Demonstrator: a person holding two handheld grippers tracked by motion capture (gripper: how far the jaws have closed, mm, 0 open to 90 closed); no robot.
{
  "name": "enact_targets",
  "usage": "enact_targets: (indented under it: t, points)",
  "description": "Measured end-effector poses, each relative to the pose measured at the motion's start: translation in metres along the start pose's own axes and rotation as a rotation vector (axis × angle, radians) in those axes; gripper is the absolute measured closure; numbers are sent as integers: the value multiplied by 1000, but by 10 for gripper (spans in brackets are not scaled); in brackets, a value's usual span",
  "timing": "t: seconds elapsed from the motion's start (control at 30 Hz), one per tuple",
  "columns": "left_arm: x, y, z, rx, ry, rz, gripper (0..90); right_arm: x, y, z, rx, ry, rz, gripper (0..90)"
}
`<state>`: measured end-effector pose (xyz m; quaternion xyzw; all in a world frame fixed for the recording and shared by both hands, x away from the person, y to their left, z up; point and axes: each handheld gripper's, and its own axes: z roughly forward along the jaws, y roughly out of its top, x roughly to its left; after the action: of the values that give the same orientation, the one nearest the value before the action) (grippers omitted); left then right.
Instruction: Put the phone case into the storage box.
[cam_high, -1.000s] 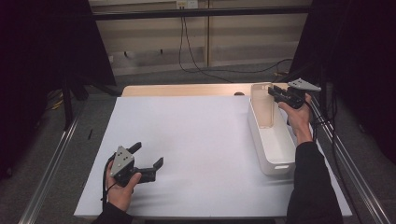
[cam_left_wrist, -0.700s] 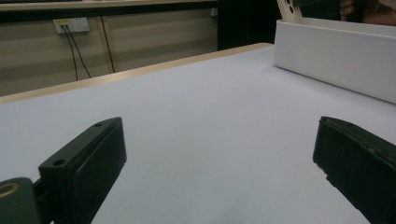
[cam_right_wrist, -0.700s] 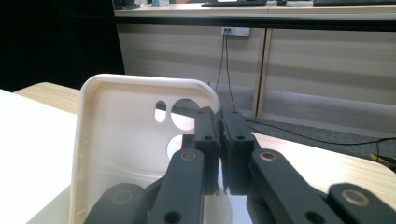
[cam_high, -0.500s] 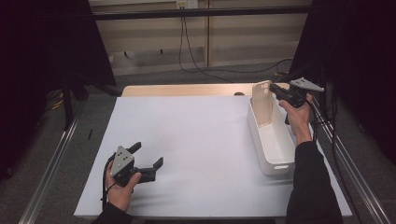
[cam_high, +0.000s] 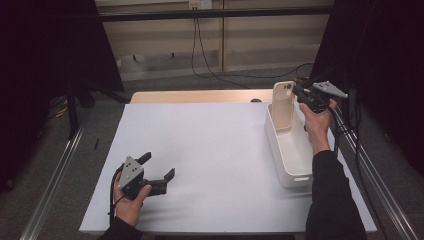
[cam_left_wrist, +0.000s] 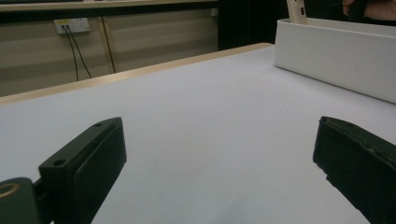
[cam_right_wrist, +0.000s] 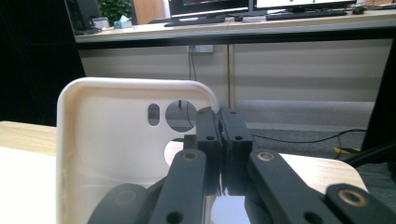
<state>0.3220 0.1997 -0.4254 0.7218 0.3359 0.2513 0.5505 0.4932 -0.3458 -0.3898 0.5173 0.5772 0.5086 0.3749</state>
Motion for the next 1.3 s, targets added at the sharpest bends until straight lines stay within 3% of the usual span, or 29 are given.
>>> enact_targets:
  t: [0.13, 0.37, 0.8, 1.13, 1.3]
  points:
    - [0, 0, 0, -1, 1, 4, 26, 7, -2, 3, 20, -2, -24, 865]
    - [0, 0, 0, -1, -1, 2, 26, 6, -7, 5, 30, -2, -19, 851]
    - [1, 0, -1, 0, 6, 3, 26, 3, -7, 2, 24, 7, -12, 731]
    - [2, 0, -2, -3, 17, -3, 26, 1, -4, -4, 9, 45, -28, 590]
    - [2, 0, -1, 1, 21, -6, 26, -1, -4, -7, 7, 58, -33, 450]
